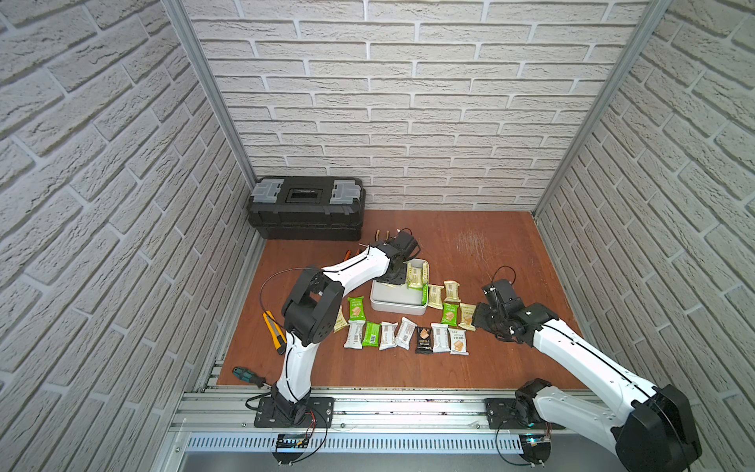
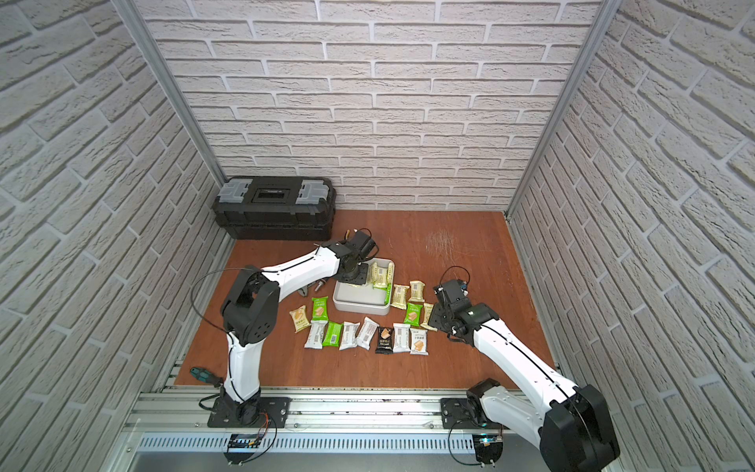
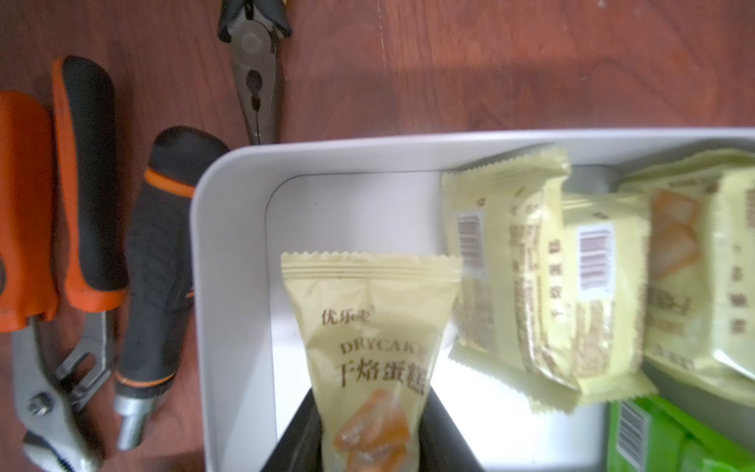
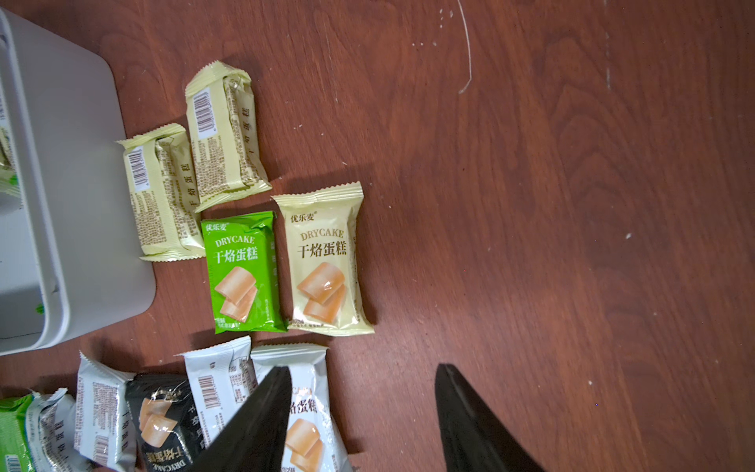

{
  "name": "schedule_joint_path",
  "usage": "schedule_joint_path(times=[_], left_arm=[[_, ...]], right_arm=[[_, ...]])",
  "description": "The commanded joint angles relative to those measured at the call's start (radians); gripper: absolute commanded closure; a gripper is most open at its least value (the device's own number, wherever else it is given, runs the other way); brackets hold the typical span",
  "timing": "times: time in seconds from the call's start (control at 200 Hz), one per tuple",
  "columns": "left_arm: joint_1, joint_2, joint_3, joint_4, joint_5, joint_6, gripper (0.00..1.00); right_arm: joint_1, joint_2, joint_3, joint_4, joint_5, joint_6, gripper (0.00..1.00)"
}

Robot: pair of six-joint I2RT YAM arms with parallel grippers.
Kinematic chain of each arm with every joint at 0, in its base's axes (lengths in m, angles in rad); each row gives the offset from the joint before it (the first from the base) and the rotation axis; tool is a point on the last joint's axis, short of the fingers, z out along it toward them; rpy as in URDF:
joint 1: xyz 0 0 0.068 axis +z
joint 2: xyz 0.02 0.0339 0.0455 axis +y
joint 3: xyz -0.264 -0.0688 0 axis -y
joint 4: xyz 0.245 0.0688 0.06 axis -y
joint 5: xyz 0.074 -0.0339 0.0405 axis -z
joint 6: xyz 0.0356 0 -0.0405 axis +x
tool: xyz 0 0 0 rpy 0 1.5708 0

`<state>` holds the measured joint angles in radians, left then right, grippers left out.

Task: Take the cookies out of the storage box
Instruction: Pick up the cookie from the storage box, then place the cookie at the center of the board.

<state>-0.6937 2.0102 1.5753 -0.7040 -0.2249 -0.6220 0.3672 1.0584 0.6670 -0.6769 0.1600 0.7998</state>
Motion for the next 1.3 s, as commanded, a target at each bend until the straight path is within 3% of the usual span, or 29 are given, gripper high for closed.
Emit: schedule_joint_path(times=[0.0,0.22,0.44,0.61,0.795,1.005,1.295], left_arm=[[-0.006,-0.077,-0.038,-0.012,-0.026,0.000,0.63],[0.000,-0.216,-0.141,-0.029,-0.055,-0.021,0.63],[0.054,-0.430,-0.358,-0.053,-0.085,-0.118,0.64],[0.155,-0.616,-0.559,-0.063,-0.088,-0.206,0.64],[0.316,-0.732,-0.701,-0.030,-0.047,-0.215,0.63],[0.431,-0.694,-0.717,0.047,0.006,-0.133,0.63],[0.500,-0.502,-0.670,0.150,0.049,-0.065,0.63]], right_arm=[[-0.004,0.002,0.025,0.020,0.000,-0.009,0.39],[-0.003,0.019,0.041,0.030,-0.018,-0.017,0.40],[0.001,0.084,0.081,0.051,-0.046,-0.033,0.41],[0.011,0.132,0.115,0.066,-0.056,-0.044,0.41],[0.024,0.171,0.142,0.074,-0.064,-0.052,0.41],[0.030,0.190,0.165,0.068,-0.065,-0.060,0.41],[0.030,0.181,0.187,0.041,-0.058,-0.064,0.41]])
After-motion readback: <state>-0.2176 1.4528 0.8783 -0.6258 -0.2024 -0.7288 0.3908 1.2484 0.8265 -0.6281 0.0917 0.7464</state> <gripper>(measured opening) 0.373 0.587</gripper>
